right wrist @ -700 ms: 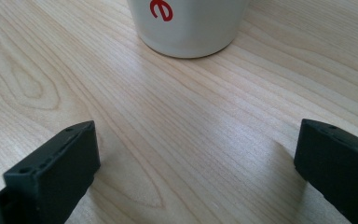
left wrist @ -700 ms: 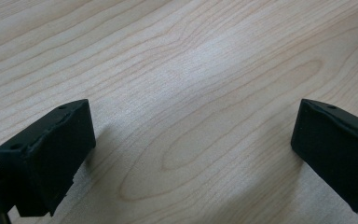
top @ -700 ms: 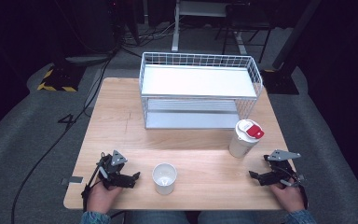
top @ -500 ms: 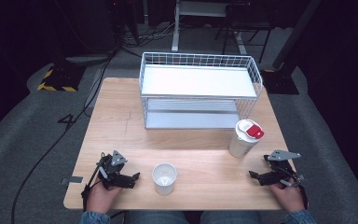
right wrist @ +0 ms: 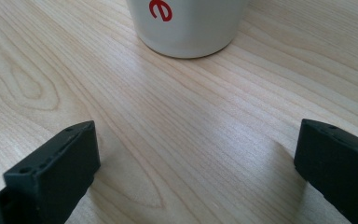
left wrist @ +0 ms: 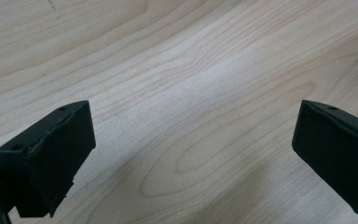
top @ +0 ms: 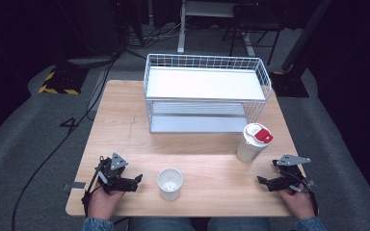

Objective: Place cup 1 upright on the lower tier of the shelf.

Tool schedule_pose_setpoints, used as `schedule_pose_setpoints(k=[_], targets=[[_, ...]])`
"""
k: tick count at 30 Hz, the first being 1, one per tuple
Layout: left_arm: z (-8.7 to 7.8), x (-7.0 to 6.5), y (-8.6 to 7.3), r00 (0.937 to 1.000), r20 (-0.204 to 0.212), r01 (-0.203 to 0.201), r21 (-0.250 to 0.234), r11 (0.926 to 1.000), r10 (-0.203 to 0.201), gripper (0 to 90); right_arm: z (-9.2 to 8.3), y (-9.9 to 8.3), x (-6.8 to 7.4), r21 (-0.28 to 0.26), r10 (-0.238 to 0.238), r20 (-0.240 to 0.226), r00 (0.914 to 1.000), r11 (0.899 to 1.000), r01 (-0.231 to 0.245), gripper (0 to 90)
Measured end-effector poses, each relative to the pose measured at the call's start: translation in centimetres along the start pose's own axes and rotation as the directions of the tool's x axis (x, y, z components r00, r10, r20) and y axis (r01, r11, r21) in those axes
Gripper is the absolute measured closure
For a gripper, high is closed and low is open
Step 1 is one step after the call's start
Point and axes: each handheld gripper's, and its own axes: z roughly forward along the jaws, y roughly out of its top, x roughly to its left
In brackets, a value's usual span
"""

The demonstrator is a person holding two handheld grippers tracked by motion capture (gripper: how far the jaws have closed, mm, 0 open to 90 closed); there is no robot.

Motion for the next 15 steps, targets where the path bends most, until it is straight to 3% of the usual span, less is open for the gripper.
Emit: schedule_pose_setpoints(k=[10,15], targets=[[-1.9,-0.3,0.5,0.9999,0.013,0.008,-0.111,0.9938,-0.007,0.0,0.0,0.0,0.0,0.000,0.001,0.001,1.0000,1.000,-0.001,0.1],[-3.2,-0.8,1.0,0.9983,0.056,0.021,-0.133,0.9910,-0.013,0.0,0.0,0.0,0.0,0.000,0.001,0.001,1.0000,1.000,-0.001,0.1]])
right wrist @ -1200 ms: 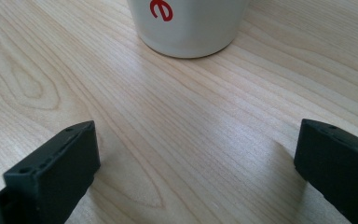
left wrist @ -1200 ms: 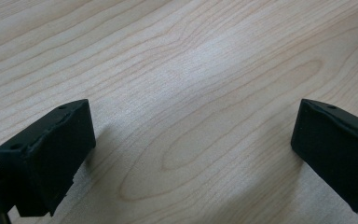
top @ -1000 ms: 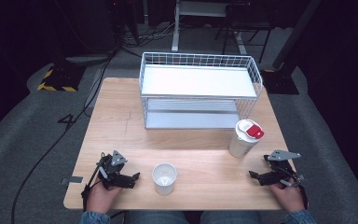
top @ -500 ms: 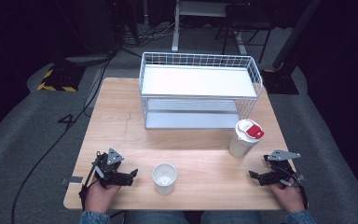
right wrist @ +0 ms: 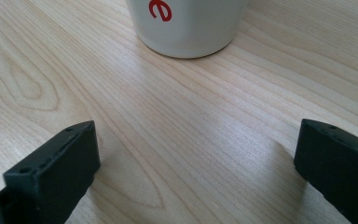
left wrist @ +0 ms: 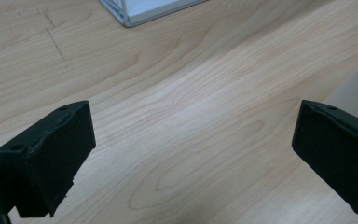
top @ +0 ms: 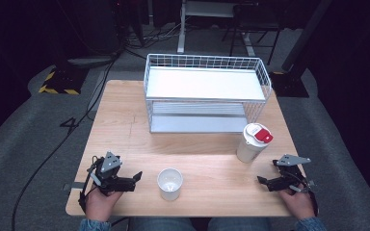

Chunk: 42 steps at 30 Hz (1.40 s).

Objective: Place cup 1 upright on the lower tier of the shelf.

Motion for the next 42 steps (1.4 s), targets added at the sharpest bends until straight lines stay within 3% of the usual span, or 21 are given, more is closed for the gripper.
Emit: schedule_pose_setpoints(k=[8,14,15,16,17,23,25,26,32,35,39,42], targets=[[-2.0,-1.3,0.5,0.9994,0.033,-0.003,-0.063,0.9980,0.005,0.0,0.0,0.0,0.0,0.000,0.001,0.001,1.0000,1.000,-0.001,0.1],[-2.6,-2.0,0.9,0.9982,0.059,-0.008,-0.094,0.9955,0.013,0.0,0.0,0.0,0.0,0.000,0.001,0.001,1.0000,1.000,-0.001,0.1],[-2.8,-2.3,1.0,0.9960,0.089,0.006,-0.130,0.9915,0.006,0.0,0.0,0.0,0.0,0.000,0.001,0.001,1.0000,1.000,-0.001,0.1],[-2.8,-2.3,1.0,0.9960,0.089,0.006,-0.130,0.9915,0.006,0.0,0.0,0.0,0.0,0.000,0.001,0.001,1.0000,1.000,-0.001,0.1],[-2.7,-2.6,1.1,0.9938,0.110,0.008,-0.158,0.9873,0.009,0.0,0.0,0.0,0.0,0.000,0.001,0.001,1.0000,1.000,-0.001,0.1],[-2.4,-3.7,1.6,0.9853,0.164,-0.017,-0.190,0.9816,0.049,0.0,0.0,0.0,0.0,0.000,0.001,0.002,1.0000,1.000,-0.001,0.1],[-2.3,-4.0,1.8,0.9841,0.168,-0.025,-0.191,0.9814,0.057,0.0,0.0,0.0,0.0,0.000,0.001,0.002,1.0000,1.000,-0.001,0.1],[-2.3,-4.5,2.0,0.9830,0.165,-0.047,-0.196,0.9795,0.080,0.0,0.0,0.0,0.0,0.000,0.001,0.001,1.0000,1.000,-0.001,0.1],[-1.5,-6.3,2.2,0.9777,0.190,-0.044,-0.230,0.9723,0.090,0.0,0.0,0.0,0.0,0.000,0.001,0.002,1.0000,1.000,-0.001,0.1],[-0.7,-7.6,2.2,0.9781,0.171,-0.077,-0.235,0.9689,0.119,0.0,0.0,0.0,0.0,0.000,0.001,0.002,1.0000,1.000,-0.001,0.1],[0.0,-8.4,2.2,0.9732,0.179,-0.101,-0.230,0.9679,0.144,0.0,0.0,0.0,0.0,0.000,0.001,0.002,1.0000,1.000,-0.001,0.1],[0.5,-8.7,2.0,0.9739,0.180,-0.096,-0.223,0.9700,0.138,0.0,0.0,0.0,0.0,0.000,0.001,0.002,1.0000,1.000,-0.001,0.1]])
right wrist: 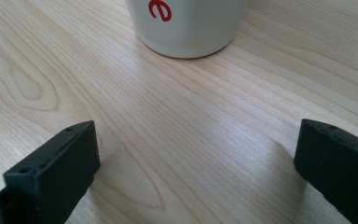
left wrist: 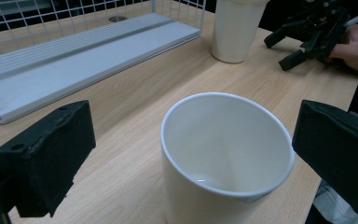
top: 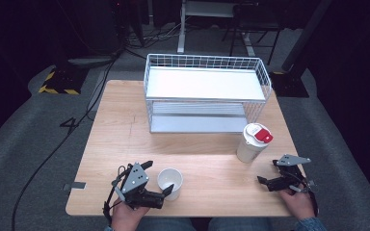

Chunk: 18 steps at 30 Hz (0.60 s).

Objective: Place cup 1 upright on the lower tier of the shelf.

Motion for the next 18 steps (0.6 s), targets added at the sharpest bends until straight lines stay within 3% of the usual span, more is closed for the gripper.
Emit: schedule_pose_setpoints(k=[5,10,15,18], targets=[[0.66,-0.05,-0.46,0.9999,-0.009,0.010,0.021,0.9997,-0.010,0.0,0.00,0.00,0.00,0.000,0.000,0.000,1.0000,1.000,0.000,0.1],[0.81,0.00,-0.62,0.9985,0.036,0.039,0.010,0.9992,-0.040,0.0,0.00,0.00,0.00,0.000,0.000,0.000,1.0000,1.000,0.000,0.1],[0.68,-0.66,-0.26,0.9972,0.074,0.016,-0.026,0.9995,-0.014,0.0,0.00,0.00,0.00,0.000,0.000,0.000,1.0000,1.000,0.000,0.1],[1.05,-0.80,-0.42,0.9971,0.075,0.014,-0.007,0.9999,-0.014,0.0,0.00,0.00,0.00,0.000,0.000,0.000,1.0000,1.000,0.000,0.1]])
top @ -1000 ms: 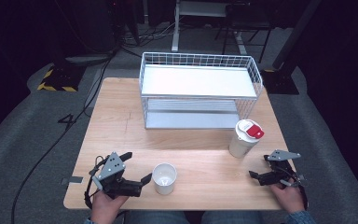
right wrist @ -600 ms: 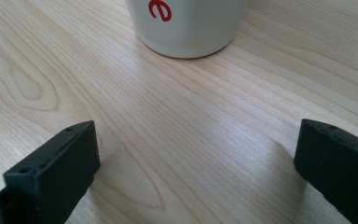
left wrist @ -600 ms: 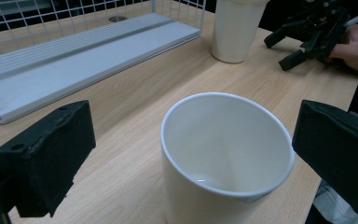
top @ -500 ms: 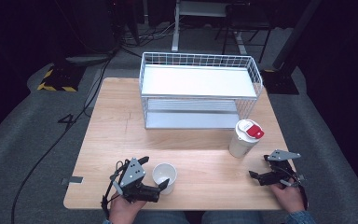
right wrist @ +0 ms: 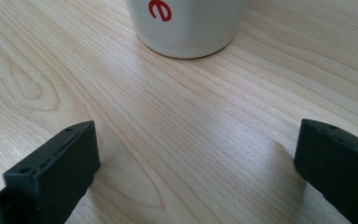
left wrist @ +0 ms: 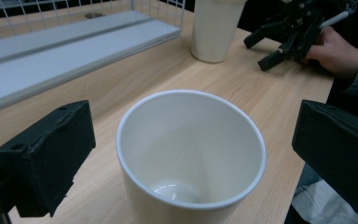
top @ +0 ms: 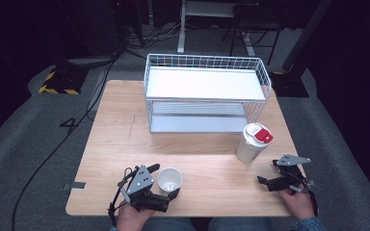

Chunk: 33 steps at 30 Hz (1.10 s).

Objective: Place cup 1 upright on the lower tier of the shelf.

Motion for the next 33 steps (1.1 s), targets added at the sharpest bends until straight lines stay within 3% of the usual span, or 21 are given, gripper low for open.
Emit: schedule_pose_setpoints(k=[3,9,11,22,23,26,33], targets=[[0.7,0.0,-0.4,0.9998,0.004,0.021,0.031,0.9993,-0.021,0.0,0.0,0.0,0.0,0.000,0.000,0.000,1.0000,1.000,0.000,0.2],[1.2,0.2,-0.8,0.9996,-0.008,0.026,0.072,0.9971,-0.026,0.0,0.0,0.0,0.0,0.000,0.001,0.001,1.0000,1.000,-0.001,0.2],[1.6,0.3,-1.2,0.9995,-0.016,0.027,0.109,0.9937,-0.026,0.0,0.0,0.0,0.0,-0.001,0.000,0.001,1.0000,1.000,0.000,0.2],[2.5,0.5,-1.9,0.9997,-0.009,0.022,0.184,0.9827,-0.021,0.8,0.0,0.0,0.0,-0.001,0.001,0.002,1.0000,1.000,-0.001,0.3],[2.7,0.6,-2.1,0.9998,0.010,0.017,0.195,0.9807,-0.019,2.3,0.0,0.0,0.0,-0.001,0.001,0.002,1.0000,1.000,-0.001,0.3],[3.0,0.6,-2.3,1.0000,0.003,0.003,0.216,0.9764,-0.004,10.2,0.0,0.0,0.0,-0.001,0.002,0.002,1.0000,1.000,-0.002,0.3],[3.2,0.6,-2.5,0.9999,-0.006,-0.009,0.240,0.9708,0.011,15.0,0.0,0.0,0.0,-0.001,0.002,0.002,1.0000,1.000,-0.002,0.3]])
